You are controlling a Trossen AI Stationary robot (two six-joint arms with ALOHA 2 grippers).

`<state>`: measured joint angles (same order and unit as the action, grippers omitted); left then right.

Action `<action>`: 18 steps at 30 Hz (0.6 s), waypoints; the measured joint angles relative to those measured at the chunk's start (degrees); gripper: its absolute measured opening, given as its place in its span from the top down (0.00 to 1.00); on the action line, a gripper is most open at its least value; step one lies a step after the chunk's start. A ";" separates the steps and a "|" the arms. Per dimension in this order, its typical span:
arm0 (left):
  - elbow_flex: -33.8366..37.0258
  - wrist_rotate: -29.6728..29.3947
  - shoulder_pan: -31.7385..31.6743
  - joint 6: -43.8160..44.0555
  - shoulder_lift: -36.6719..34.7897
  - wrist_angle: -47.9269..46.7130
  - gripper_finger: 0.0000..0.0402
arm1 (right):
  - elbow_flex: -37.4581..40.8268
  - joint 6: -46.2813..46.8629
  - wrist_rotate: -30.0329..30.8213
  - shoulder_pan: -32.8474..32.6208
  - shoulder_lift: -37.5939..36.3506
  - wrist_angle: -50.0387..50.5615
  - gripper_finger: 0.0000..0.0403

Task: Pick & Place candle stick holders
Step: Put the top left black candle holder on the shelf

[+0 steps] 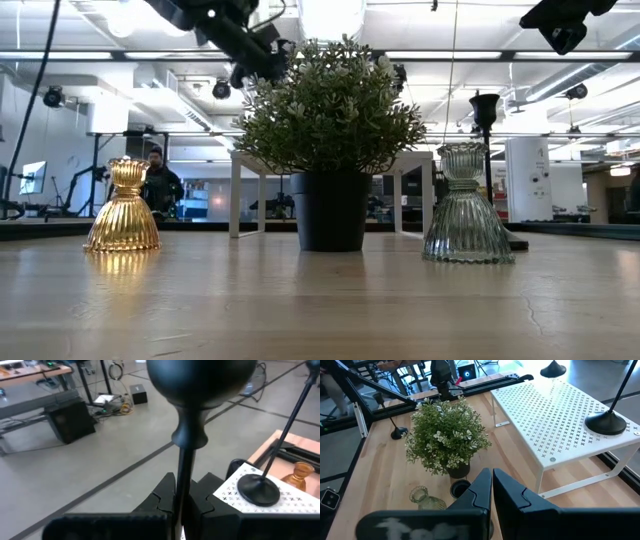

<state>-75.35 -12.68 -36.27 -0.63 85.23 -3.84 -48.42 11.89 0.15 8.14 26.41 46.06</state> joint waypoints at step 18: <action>0.82 2.15 -0.31 -0.77 3.32 1.19 0.97 | 0.00 -0.10 0.00 0.00 0.00 0.00 0.97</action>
<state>-74.53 -10.54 -36.57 -1.40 88.55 -2.65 -48.42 11.79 0.15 8.14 26.41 46.06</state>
